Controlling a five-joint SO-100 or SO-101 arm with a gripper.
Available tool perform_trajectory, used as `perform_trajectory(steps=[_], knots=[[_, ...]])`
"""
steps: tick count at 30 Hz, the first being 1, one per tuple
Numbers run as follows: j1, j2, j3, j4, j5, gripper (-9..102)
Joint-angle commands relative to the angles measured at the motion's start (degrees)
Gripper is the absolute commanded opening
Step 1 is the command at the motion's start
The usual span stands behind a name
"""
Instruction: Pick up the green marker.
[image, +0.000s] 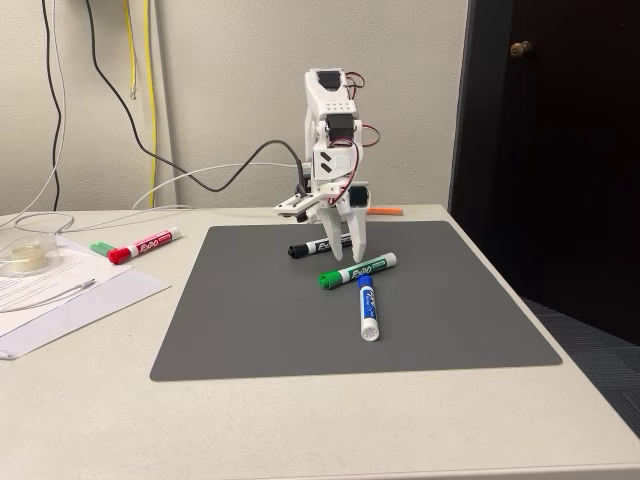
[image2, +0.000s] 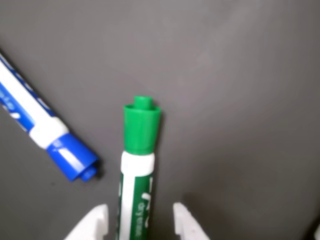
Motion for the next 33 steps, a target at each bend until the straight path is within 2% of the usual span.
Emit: perform_trajectory(steps=[1, 18, 23, 25, 33], knots=[[-1.3, -0.7, -2.2, -0.5, 0.0, 21], [-3.7, -4.5, -2.0, -3.6, 2.4, 20], [-3.7, -4.5, -1.7, -3.9, 2.0, 9], [-3.7, -4.5, -1.6, -3.8, 1.9, 0], [-3.8, -4.5, -1.6, -3.3, 1.8, 0]])
